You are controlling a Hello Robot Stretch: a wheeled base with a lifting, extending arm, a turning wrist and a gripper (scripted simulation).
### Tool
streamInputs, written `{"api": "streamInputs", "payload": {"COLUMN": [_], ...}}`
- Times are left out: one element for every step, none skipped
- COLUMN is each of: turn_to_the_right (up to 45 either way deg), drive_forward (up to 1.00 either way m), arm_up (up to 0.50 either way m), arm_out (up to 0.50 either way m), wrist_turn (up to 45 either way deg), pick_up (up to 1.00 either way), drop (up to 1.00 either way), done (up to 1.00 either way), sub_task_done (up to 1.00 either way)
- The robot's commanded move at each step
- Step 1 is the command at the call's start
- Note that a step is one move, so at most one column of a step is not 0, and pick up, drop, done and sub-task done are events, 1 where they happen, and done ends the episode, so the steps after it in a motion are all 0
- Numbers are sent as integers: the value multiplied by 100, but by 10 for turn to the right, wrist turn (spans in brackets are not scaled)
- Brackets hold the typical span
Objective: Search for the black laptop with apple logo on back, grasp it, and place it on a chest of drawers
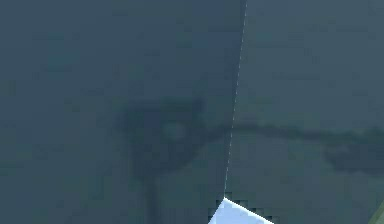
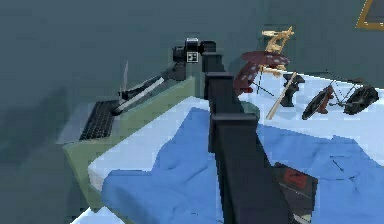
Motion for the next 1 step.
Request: {"api": "streamInputs", "payload": {"turn_to_the_right": [0], "drive_forward": [0], "arm_up": [0], "arm_out": [0], "wrist_turn": [-360], "pick_up": [0], "drop": [0], "done": [0], "sub_task_done": [0]}}
